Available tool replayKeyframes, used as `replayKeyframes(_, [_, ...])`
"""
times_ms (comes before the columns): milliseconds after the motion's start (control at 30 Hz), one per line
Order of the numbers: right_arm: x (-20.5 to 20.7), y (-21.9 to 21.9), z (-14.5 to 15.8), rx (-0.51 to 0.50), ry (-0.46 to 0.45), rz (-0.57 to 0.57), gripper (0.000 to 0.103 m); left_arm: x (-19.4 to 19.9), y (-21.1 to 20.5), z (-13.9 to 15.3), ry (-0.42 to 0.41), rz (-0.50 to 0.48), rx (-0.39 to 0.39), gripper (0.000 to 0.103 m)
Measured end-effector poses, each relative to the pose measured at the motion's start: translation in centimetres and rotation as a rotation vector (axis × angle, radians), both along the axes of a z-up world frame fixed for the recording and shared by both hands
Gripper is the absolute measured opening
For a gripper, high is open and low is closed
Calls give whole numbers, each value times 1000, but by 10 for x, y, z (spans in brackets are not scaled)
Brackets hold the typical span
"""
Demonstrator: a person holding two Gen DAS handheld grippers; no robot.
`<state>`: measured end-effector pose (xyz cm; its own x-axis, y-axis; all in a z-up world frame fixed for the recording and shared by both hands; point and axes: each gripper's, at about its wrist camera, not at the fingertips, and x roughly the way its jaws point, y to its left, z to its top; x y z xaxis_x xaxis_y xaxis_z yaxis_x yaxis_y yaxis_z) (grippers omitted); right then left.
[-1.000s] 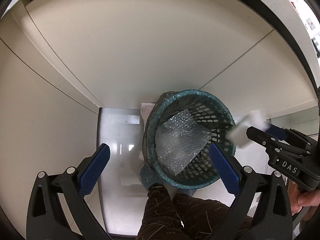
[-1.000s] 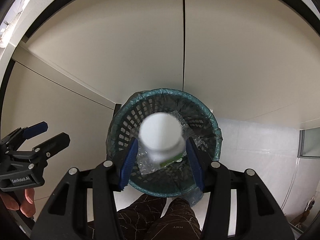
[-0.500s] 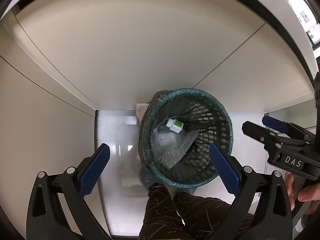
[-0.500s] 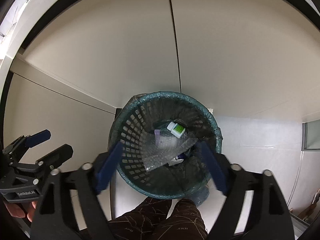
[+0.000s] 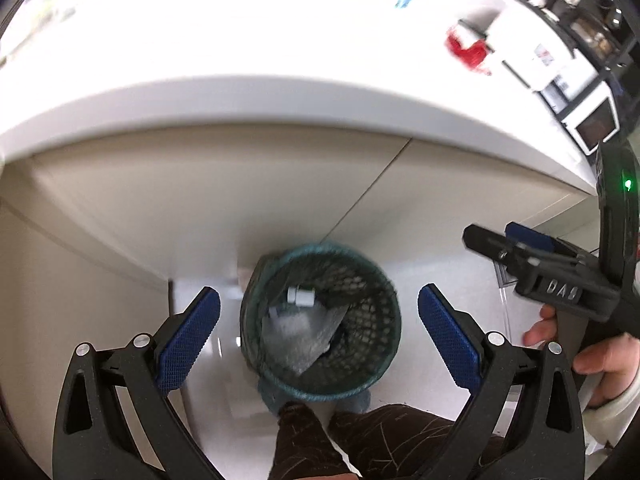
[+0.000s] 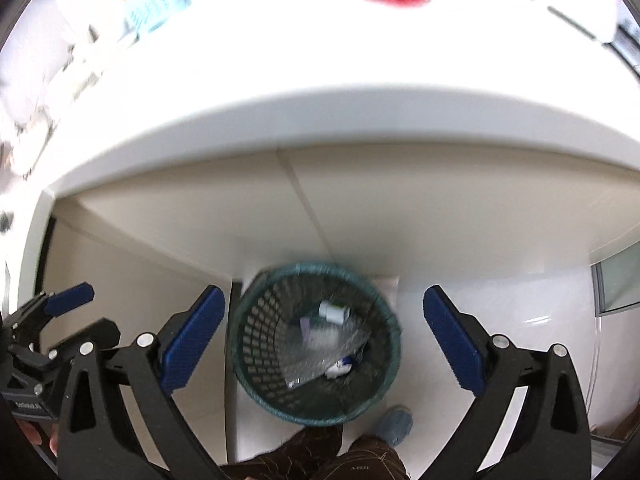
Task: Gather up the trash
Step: 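Raise both open tools back up over the counter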
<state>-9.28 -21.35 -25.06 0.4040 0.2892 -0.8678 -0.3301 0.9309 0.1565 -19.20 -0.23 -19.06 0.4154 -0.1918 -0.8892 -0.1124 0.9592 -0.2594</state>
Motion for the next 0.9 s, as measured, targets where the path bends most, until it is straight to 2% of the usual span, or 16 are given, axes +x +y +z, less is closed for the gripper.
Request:
replayKeyframes(200, [16, -18, 58, 17, -114, -46, 95, 28, -11, 33, -50, -41, -1, 97])
replayKeyframes(433, [46, -39, 113, 7, -212, -86, 95, 67, -11, 74, -118, -25, 35, 97])
replayKeyframes(667, [85, -52, 131, 4, -239, -111, 95, 120, 2, 98, -141, 31, 84, 97])
replayKeyframes(767, [108, -54, 131, 21, -227, -103, 95, 149, 6, 99, -140, 51, 117, 97])
replayKeyframes(900, [136, -52, 131, 16, -200, -103, 95, 194, 15, 96, -130, 81, 122, 97])
